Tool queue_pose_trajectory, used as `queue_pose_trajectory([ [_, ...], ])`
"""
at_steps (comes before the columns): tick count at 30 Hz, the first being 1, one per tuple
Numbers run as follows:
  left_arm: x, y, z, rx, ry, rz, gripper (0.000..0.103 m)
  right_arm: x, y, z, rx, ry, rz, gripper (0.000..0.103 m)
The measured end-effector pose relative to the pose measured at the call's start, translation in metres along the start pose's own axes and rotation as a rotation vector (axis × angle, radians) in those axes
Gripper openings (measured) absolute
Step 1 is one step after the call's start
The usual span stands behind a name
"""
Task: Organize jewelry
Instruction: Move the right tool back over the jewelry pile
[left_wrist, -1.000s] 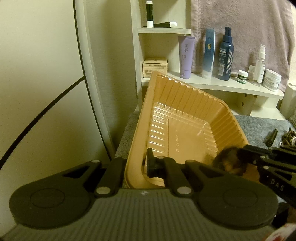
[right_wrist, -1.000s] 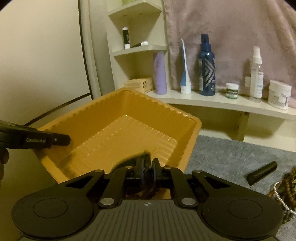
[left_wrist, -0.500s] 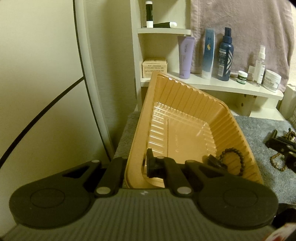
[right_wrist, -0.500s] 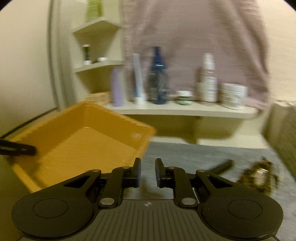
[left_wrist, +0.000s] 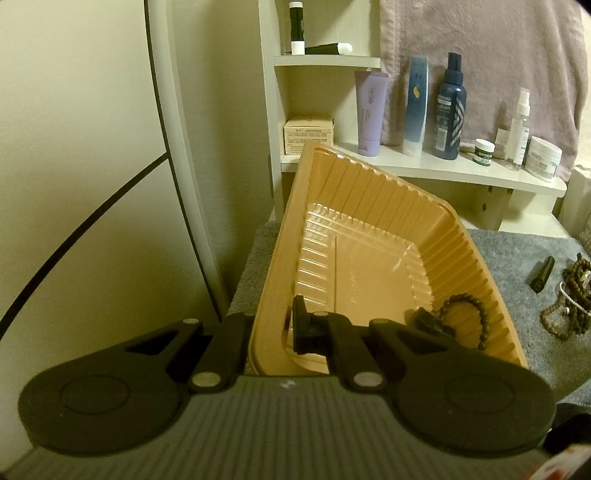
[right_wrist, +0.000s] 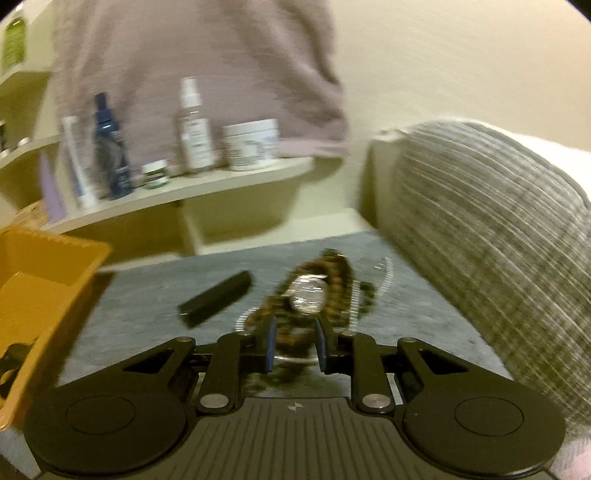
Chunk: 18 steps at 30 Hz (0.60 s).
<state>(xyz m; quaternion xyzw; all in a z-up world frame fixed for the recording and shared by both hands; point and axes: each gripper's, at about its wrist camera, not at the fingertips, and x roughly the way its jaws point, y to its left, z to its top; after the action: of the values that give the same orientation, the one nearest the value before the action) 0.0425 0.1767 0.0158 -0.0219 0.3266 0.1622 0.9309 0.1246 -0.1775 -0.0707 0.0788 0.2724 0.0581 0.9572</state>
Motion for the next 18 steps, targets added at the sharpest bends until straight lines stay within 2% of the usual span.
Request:
queue_pose_trajectory([
  [9, 0.001, -0.001, 0.0, 0.008, 0.002, 0.004, 0.005, 0.0, -0.013, 0.001, 0.04, 0.002, -0.013, 0.022],
  [13, 0.002, -0.001, 0.0, 0.008, 0.002, 0.004, 0.005, -0.001, -0.001, 0.005, 0.017, -0.013, 0.031, 0.022],
  [18, 0.001, -0.001, 0.0, 0.01, 0.002, 0.003, 0.005, 0.013, 0.027, 0.009, -0.016, 0.017, 0.088, 0.022],
])
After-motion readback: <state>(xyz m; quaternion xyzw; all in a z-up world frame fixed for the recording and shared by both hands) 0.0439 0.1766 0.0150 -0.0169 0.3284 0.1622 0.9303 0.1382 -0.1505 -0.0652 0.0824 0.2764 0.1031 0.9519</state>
